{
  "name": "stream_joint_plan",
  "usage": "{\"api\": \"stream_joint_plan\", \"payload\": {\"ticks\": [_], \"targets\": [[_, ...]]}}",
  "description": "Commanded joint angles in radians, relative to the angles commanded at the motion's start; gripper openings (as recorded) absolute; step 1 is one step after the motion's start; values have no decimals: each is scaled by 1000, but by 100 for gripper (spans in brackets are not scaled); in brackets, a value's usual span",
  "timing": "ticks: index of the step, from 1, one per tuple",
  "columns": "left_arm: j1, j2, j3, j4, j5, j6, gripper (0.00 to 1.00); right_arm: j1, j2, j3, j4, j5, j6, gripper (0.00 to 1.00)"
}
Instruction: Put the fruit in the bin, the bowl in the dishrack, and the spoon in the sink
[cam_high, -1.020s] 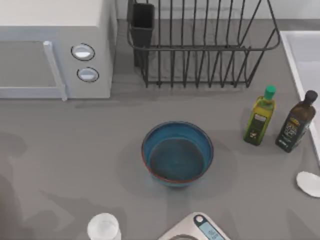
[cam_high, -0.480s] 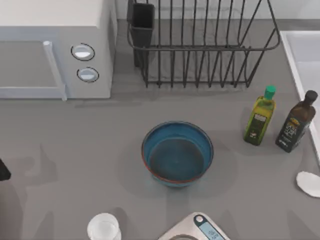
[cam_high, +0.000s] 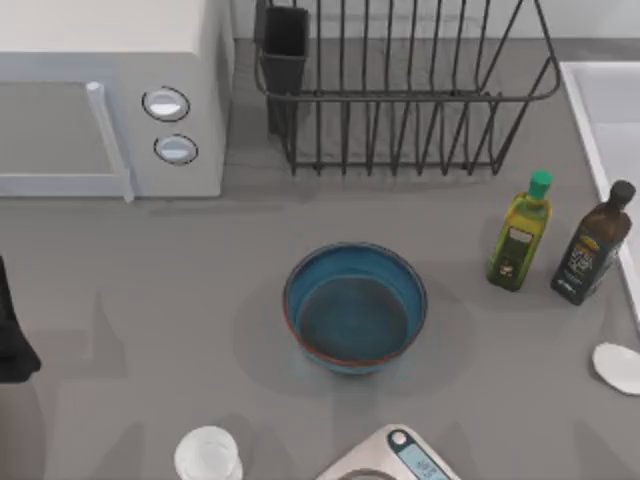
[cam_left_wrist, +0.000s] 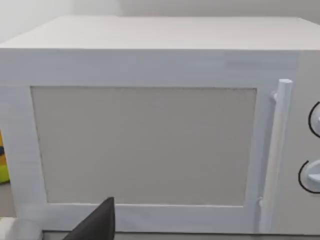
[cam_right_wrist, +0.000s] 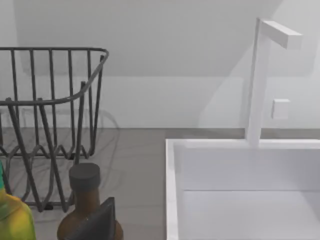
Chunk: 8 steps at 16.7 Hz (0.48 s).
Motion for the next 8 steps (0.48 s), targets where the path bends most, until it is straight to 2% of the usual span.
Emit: {"api": "stream_joint_plan", "payload": {"ticks": [4, 8], "targets": [[0, 0, 0, 0, 0, 0, 100, 12, 31, 30, -26, 0, 13, 100], [0, 0, 0, 0, 0, 0, 100, 81, 221, 214, -170, -1, 82, 100]]}}
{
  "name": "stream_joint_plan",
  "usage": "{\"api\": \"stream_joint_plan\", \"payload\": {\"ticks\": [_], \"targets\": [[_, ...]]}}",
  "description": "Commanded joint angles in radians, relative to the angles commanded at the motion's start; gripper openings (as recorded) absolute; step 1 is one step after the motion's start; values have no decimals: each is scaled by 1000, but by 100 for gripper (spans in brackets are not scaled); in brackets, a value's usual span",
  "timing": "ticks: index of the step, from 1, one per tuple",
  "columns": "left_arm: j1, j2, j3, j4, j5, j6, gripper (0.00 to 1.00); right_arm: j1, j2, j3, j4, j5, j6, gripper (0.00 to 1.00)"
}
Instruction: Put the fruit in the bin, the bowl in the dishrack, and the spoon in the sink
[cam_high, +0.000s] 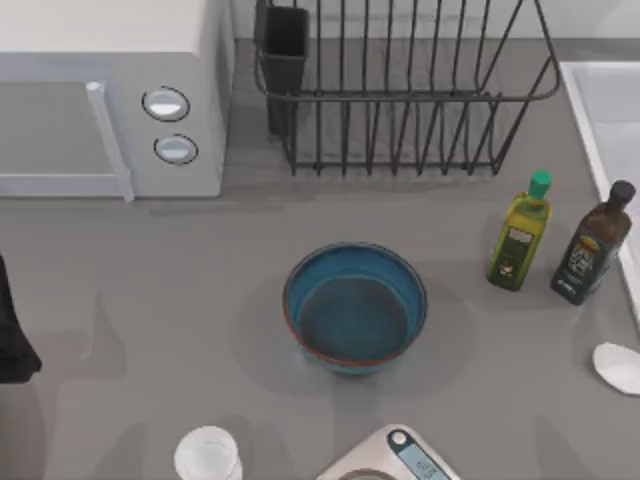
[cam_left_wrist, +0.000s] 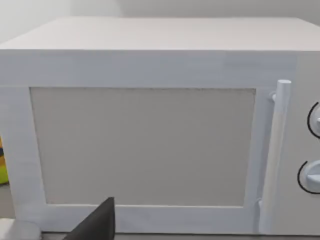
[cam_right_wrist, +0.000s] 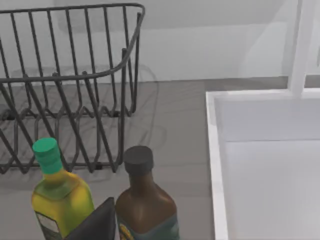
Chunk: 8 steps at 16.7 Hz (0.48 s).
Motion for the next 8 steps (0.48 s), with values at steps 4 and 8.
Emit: {"api": "stream_joint_plan", "payload": {"ticks": [4, 8], "targets": [[0, 0, 0, 0, 0, 0, 100, 108, 343, 304, -225, 0, 109, 100], [0, 0, 0, 0, 0, 0, 100, 233, 767, 669, -489, 0, 238, 100]]}}
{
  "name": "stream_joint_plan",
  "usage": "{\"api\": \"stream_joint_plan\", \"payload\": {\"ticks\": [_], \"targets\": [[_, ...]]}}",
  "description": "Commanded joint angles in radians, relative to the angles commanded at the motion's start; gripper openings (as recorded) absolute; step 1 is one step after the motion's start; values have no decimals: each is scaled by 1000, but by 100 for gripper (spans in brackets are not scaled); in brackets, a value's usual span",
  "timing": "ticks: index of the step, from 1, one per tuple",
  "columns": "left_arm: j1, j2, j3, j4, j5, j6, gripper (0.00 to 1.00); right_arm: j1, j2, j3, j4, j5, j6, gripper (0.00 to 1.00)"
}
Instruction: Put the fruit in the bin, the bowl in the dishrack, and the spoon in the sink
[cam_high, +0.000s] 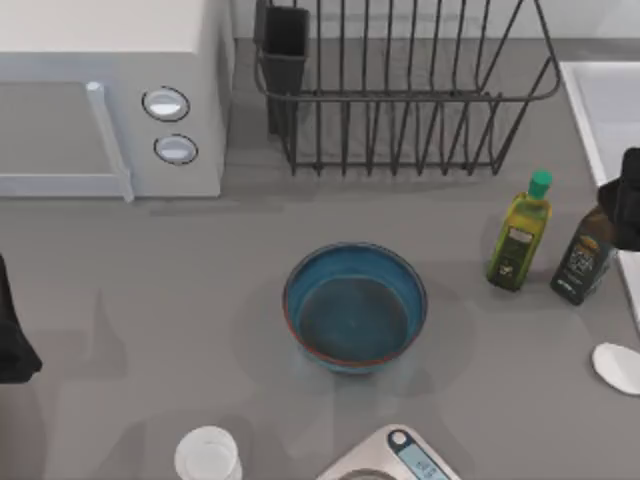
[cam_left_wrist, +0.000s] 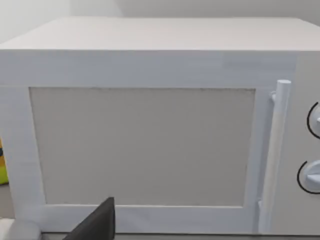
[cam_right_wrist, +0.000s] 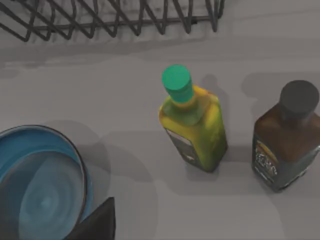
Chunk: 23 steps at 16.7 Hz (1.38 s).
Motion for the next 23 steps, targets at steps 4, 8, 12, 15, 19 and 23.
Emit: {"api": "stream_joint_plan", "payload": {"ticks": [4, 8, 12, 15, 19, 23], "targets": [[0, 0, 0, 0, 0, 0, 100, 123, 434, 364, -258, 0, 126, 100], [0, 0, 0, 0, 0, 0, 100, 224, 790, 667, -472, 2, 232, 100], [0, 0, 0, 0, 0, 0, 100, 289, 1009, 859, -612, 3, 300, 100], [0, 0, 0, 0, 0, 0, 100, 307, 1065, 905, -649, 3, 319, 100], [0, 0, 0, 0, 0, 0, 100, 302, 1063, 902, -646, 2, 318, 100], [0, 0, 0, 0, 0, 0, 100, 305, 1078, 853, -584, 3, 317, 100]]}}
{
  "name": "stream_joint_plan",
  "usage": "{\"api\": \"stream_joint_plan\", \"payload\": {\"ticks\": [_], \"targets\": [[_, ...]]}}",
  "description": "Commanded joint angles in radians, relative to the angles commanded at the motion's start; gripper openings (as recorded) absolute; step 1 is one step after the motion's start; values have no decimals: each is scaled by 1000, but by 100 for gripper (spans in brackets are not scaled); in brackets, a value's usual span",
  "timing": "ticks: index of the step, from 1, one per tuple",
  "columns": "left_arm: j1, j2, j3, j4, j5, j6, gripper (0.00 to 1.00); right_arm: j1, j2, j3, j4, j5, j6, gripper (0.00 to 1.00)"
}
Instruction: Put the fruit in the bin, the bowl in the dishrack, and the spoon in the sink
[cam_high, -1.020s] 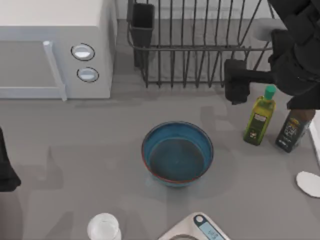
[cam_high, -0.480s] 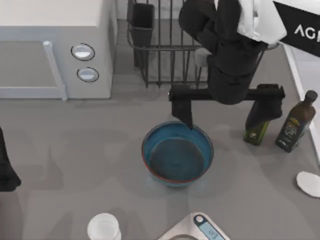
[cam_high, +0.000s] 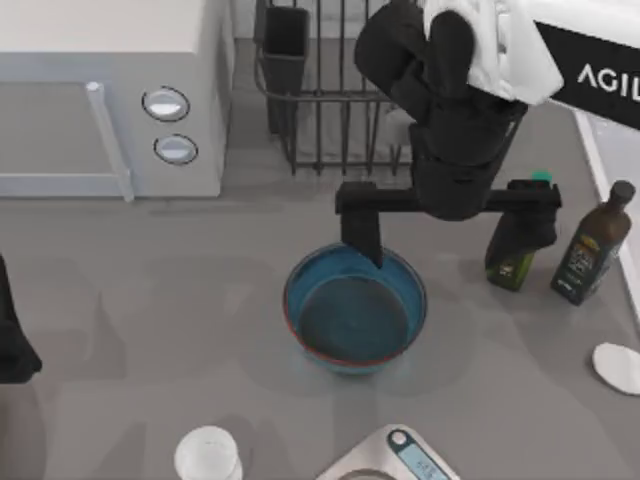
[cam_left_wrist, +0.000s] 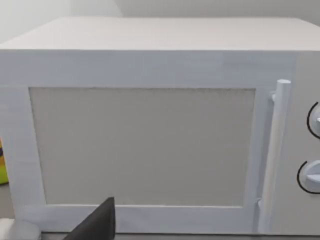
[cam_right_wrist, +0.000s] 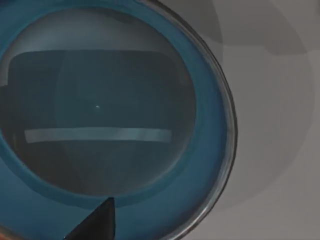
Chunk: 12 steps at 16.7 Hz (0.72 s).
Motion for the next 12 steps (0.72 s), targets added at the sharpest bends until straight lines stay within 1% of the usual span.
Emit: {"api": "stream_joint_plan", "payload": {"ticks": [8, 12], "targets": [[0, 0, 0, 0, 0, 0, 100, 7, 62, -210, 273, 0, 8, 100], [0, 0, 0, 0, 0, 0, 100, 5, 68, -229, 298, 1, 6, 100]]}}
